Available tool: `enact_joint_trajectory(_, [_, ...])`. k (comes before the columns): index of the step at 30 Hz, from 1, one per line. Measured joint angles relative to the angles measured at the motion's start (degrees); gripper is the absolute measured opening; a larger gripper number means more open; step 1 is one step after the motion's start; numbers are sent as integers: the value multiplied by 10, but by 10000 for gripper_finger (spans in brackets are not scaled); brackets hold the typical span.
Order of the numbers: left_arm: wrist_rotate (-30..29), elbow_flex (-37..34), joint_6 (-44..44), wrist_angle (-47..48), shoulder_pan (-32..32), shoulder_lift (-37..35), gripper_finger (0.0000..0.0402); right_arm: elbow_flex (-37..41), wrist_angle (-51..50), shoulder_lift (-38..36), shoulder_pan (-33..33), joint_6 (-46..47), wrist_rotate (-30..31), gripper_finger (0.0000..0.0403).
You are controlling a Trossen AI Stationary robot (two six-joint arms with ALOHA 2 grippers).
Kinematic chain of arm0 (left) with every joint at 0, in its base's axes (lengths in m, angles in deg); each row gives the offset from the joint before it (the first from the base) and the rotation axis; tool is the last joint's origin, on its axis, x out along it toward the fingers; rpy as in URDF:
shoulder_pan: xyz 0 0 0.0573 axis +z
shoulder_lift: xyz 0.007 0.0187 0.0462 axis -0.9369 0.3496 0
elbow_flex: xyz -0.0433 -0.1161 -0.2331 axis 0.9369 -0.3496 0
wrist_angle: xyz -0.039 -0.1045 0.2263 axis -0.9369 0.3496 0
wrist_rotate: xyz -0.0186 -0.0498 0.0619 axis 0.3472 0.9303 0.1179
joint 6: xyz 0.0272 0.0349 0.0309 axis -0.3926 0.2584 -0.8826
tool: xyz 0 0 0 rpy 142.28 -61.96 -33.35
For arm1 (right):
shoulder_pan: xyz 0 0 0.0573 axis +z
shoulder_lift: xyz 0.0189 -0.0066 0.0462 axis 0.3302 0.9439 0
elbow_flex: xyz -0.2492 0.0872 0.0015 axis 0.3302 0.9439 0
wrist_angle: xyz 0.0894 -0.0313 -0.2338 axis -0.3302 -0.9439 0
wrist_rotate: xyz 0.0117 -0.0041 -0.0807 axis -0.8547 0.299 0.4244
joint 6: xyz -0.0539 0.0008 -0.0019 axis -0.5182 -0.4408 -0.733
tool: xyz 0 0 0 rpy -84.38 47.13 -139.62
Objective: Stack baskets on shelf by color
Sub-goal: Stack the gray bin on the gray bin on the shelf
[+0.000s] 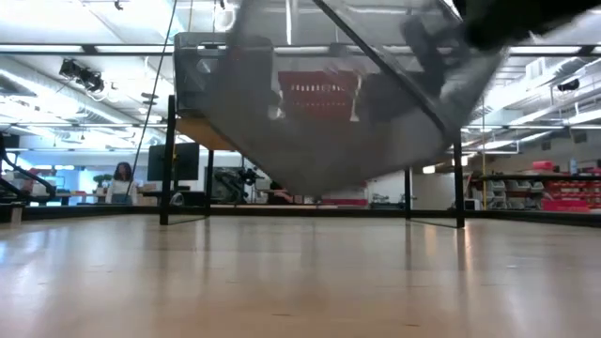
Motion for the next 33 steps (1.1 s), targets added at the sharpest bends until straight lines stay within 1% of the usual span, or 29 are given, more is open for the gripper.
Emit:
enact_joint_trajectory(3, [0, 0, 0, 0, 0, 0, 59, -92, -80, 38, -2, -38, 5, 12])
enact_joint_trajectory(7, [-2, 0, -8, -10, -10, -2, 55, -230, -229, 65, -6, -49, 67, 12])
enact_joint_trajectory(10, [-14, 0, -44, -54, -34, -5, 48, -311, -310, 72, -11, -69, 108, 12])
enact_joint_trajectory(13, [-51, 0, -100, -111, -74, -8, 42, -369, -356, 71, -19, -86, 136, 13])
enact_joint_trajectory(16, [-109, 0, -164, -173, -119, -9, 37, -418, -396, 71, -31, -103, 143, 13])
enact_joint_trajectory(18, [-152, 0, -200, -195, -146, -9, 35, -442, -399, 71, -42, -116, 144, 13])
enact_joint_trajectory(21, [-191, 0, -218, -198, -174, -9, 34, -472, -408, 71, -65, -145, 144, 13])
enact_joint_trajectory(23, [-199, 0, -220, -198, -184, -9, 34, -488, -401, 71, -85, -164, 144, 13])
enact_joint_trajectory(27, [-201, 0, -224, -201, -188, -9, 32, -499, -349, 71, -141, -190, 131, 13])
enact_joint_trajectory(31, [-201, 0, -226, -201, -188, -9, 34, -500, -276, 71, -204, -197, 83, 13])
enact_joint_trajectory(33, [-201, 0, -226, -201, -188, -9, 36, -500, -260, 71, -235, -191, 62, 13])
